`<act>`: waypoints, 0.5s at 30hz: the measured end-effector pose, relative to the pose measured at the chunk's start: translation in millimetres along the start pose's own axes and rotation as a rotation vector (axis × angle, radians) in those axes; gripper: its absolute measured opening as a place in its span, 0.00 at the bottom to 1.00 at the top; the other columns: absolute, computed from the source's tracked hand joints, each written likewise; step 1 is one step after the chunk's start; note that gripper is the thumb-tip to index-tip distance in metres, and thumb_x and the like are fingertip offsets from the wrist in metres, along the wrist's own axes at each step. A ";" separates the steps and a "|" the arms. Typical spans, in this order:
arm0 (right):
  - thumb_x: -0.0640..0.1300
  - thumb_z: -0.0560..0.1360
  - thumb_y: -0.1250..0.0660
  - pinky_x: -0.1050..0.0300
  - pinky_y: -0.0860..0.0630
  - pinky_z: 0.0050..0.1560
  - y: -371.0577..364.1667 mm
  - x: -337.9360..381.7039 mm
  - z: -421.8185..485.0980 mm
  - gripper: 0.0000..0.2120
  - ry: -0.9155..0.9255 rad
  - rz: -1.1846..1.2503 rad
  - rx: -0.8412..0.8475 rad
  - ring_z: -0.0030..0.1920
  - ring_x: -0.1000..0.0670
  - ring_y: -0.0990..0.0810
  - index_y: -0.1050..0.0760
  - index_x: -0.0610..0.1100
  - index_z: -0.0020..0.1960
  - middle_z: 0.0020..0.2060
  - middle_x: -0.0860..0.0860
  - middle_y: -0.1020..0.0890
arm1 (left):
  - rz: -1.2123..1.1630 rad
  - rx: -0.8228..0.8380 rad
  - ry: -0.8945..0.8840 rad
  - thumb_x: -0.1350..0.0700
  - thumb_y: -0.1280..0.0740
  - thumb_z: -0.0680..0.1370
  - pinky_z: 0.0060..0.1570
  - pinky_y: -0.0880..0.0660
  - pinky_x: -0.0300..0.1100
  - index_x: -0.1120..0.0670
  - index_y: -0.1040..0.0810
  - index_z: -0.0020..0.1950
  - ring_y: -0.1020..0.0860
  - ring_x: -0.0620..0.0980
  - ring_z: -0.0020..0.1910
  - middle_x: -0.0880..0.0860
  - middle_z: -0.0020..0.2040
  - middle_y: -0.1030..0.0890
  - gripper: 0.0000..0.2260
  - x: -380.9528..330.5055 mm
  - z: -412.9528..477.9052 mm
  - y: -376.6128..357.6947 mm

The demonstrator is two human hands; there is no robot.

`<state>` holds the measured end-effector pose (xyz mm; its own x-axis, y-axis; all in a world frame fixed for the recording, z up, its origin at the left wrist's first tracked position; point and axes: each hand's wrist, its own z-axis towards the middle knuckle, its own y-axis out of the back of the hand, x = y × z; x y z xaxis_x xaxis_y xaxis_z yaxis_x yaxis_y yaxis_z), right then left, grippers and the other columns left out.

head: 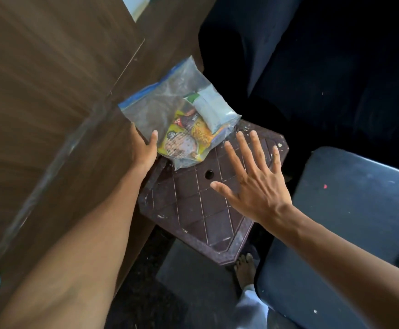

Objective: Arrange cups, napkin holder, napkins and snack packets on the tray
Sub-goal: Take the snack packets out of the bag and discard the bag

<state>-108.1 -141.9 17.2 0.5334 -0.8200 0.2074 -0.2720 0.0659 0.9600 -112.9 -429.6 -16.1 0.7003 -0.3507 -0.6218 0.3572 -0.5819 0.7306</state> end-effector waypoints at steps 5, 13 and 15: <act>0.70 0.77 0.52 0.34 0.51 0.77 15.5 4.9 -3.9 0.41 -0.070 0.075 0.058 0.80 0.44 0.64 0.60 0.50 0.81 0.81 0.47 0.60 | -0.350 -0.138 0.039 0.57 0.30 0.81 0.45 0.24 0.27 0.57 0.42 0.81 0.19 0.35 0.40 0.51 0.48 0.23 0.33 -9.7 -0.8 -3.1; 0.61 0.76 0.34 0.66 0.21 0.43 92.1 16.7 -30.8 0.16 -0.535 1.053 -0.109 0.45 0.62 0.16 0.19 0.52 0.56 0.47 0.58 0.15 | -1.013 0.158 -0.074 0.57 0.26 0.77 0.57 0.19 0.45 0.56 0.28 0.74 0.17 0.47 0.55 0.48 0.52 0.12 0.26 -61.1 -133.5 1.2; 0.65 0.74 0.33 0.64 0.21 0.44 111.6 10.5 -41.9 0.18 -0.620 1.322 -0.140 0.46 0.61 0.15 0.17 0.52 0.51 0.44 0.58 0.13 | -0.784 0.228 -0.273 0.54 0.27 0.77 0.49 0.20 0.37 0.49 0.17 0.61 0.16 0.40 0.52 0.46 0.52 0.13 0.12 -68.1 -182.0 1.5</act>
<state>-99.4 -119.4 134.5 -0.4693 -0.2260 0.8536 -0.1814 0.9708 0.1573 -47.5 -273.0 78.8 0.1199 0.0669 -0.9905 0.5223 -0.8528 0.0056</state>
